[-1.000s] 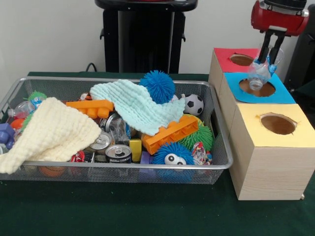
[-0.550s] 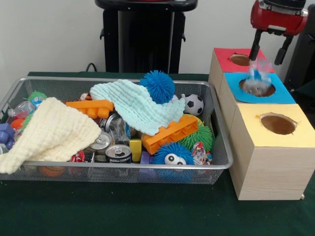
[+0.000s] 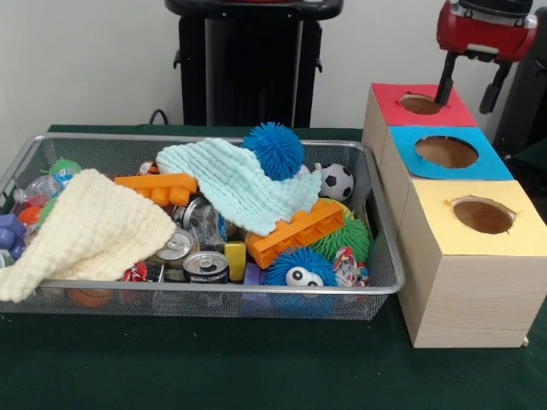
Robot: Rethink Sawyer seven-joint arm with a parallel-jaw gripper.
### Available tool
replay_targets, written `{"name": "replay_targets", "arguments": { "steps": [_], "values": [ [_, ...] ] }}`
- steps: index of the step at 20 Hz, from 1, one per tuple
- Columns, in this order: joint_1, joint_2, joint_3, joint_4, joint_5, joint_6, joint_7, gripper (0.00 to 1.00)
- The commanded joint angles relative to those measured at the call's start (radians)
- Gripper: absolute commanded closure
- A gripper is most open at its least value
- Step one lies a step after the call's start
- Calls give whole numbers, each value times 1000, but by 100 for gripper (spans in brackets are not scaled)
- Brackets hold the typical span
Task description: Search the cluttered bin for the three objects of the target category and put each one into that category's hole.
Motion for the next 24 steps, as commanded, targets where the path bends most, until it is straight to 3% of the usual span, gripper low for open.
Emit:
{"name": "replay_targets", "arguments": {
  "steps": [1, 6, 11, 17, 24],
  "values": [
    [-41, 12, 92, 8, 39, 96, 227, 0],
    [-57, 29, 54, -24, -8, 18, 181, 0],
    [-101, 12, 61, -34, -21, 25, 138, 0],
    [-186, -25, 112, 15, -35, -17, 55, 0],
    [-286, -44, 167, 18, -69, -31, -20, 0]
  ]
}}
